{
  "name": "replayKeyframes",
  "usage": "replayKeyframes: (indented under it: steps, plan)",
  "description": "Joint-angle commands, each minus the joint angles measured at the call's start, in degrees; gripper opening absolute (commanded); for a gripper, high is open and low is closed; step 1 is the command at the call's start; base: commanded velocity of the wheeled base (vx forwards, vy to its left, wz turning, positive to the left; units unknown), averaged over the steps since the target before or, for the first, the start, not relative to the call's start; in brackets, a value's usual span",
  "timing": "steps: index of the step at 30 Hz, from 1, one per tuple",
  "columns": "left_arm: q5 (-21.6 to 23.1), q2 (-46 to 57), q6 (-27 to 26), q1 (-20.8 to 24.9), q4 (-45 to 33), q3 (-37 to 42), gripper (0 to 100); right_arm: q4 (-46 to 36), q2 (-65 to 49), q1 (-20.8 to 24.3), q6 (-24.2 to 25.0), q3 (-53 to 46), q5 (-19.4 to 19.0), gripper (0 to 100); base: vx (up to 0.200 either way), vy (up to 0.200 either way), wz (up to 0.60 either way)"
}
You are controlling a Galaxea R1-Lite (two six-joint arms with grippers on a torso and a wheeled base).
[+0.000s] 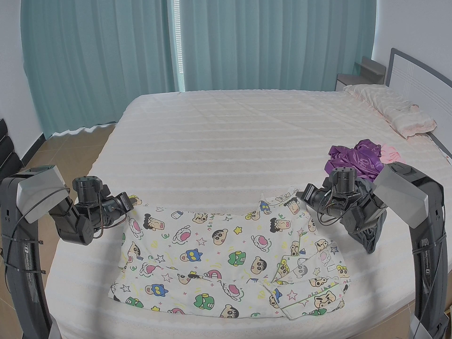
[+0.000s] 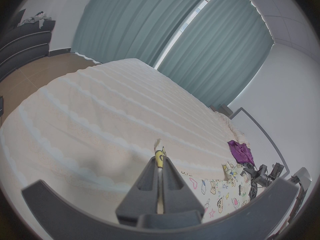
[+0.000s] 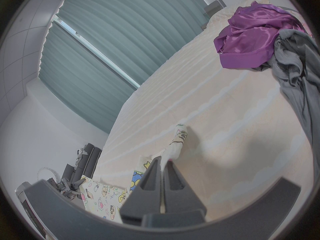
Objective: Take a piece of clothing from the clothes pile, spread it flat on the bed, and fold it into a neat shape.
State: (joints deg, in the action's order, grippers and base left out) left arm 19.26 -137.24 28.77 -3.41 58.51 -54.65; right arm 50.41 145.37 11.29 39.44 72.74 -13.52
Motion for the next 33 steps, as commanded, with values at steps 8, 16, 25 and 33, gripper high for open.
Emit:
replayKeyframes:
  steps: [8, 16, 25, 33]
  plan:
    - [1.04, -5.32, -0.29, -0.19, 4.85, -1.86, 0, 0.39, 0.17, 0.66, -1.20, -0.76, 0.34, 0, 0.000, 0.000, 0.00]
    - [1.13, -7.87, -1.26, -0.19, 0.02, -6.35, 0, 0.30, 0.17, 0.75, -1.29, -0.76, 0.42, 0, 0.000, 0.000, 0.00]
    - [1.13, -7.43, -2.31, -0.81, -2.18, -7.93, 100, 0.04, 0.35, 1.02, -1.29, -1.02, 0.51, 0, 0.000, 0.000, 0.00]
    - [1.22, -5.93, -10.58, -1.33, -19.84, -18.65, 100, 0.04, 0.00, 1.02, -1.29, -1.55, 0.60, 0, 0.000, 0.000, 0.00]
